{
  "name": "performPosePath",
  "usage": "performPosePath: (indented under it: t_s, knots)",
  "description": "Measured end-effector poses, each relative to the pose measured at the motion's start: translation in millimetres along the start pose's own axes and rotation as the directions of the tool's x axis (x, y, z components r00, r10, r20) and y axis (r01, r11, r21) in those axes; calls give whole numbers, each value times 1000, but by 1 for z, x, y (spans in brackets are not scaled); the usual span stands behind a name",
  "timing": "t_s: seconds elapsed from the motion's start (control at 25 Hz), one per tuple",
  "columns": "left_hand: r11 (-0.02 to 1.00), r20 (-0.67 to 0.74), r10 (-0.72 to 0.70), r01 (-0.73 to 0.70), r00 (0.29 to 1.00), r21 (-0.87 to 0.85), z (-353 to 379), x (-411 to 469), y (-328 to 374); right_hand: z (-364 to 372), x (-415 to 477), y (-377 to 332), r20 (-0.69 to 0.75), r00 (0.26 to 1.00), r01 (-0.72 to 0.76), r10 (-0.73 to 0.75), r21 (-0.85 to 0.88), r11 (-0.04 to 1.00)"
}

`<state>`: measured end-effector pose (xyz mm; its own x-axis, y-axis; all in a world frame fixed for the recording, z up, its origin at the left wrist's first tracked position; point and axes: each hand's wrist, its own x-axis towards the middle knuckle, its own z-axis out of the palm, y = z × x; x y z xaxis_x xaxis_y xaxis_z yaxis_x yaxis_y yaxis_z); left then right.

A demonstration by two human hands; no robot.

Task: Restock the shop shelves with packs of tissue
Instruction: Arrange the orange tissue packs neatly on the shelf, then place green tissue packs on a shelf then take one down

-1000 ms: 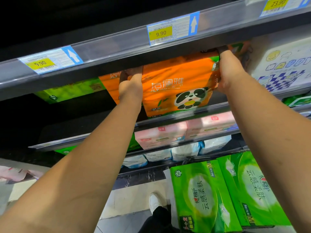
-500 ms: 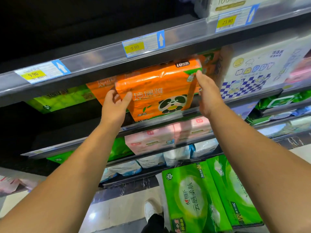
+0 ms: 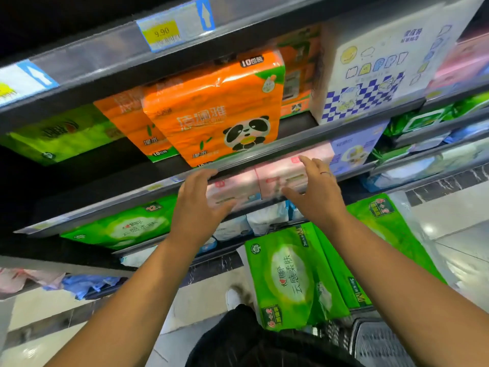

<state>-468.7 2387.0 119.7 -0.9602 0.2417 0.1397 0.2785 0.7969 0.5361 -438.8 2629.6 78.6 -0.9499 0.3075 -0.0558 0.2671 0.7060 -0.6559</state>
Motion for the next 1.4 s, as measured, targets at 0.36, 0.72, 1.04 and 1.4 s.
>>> performPosePath:
  t_s: [0.36,0.72,1.04,1.4]
  knots:
    - [925,491,274,-367,827,101,104,-7,-29,59,-90,88,19,949,-298,314,-265,917]
    - [838,796,332,-545,506,-4,252,11,-105,195,-158,149,32,631,-767,775,-117,630]
    - [888,859,223,-460,462,17,375,14,-164,293,-167,205,-55,423,-905,904,13,424]
    - [994,858,52,-113,511,7,393,23,-144,285,-171,222,153,24,-666,988,739,-98]
